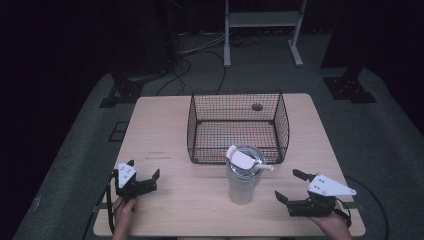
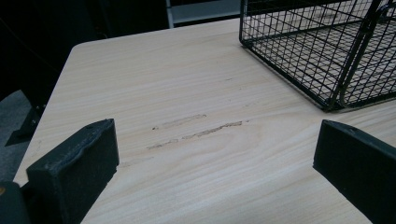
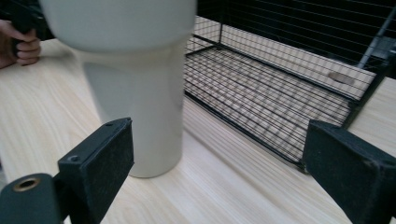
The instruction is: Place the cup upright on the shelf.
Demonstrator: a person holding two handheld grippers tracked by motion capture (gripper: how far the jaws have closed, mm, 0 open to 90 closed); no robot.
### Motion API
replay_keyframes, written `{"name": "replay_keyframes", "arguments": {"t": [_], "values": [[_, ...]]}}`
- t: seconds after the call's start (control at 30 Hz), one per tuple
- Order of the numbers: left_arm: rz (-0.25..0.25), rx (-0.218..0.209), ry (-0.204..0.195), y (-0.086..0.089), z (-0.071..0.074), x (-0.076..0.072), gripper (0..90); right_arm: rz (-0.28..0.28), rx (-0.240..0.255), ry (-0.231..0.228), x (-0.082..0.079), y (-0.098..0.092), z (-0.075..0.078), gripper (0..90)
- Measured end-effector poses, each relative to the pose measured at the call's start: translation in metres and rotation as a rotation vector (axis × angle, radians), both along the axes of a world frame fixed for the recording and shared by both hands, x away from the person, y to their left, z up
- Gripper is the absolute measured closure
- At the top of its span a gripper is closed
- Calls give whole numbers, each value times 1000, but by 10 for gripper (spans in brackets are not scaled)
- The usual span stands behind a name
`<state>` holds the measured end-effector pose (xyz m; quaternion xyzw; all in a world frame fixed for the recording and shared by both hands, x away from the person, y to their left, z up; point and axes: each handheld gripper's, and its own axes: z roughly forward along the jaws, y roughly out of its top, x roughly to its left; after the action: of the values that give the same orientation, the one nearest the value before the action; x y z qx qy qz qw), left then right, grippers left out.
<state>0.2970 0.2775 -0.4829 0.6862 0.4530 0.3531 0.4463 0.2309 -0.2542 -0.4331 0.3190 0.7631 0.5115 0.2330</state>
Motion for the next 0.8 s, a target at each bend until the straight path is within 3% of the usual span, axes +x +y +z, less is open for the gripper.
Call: {"name": "replay_keyframes", "arguments": {"t": [0.37, 0.8], "values": [[1, -1, -1, 0, 0, 0, 0, 76, 7, -6, -3, 21, 1, 85], [2, -4, -2, 0, 0, 0, 0, 119, 17, -24, -4, 42, 1, 85]]}}
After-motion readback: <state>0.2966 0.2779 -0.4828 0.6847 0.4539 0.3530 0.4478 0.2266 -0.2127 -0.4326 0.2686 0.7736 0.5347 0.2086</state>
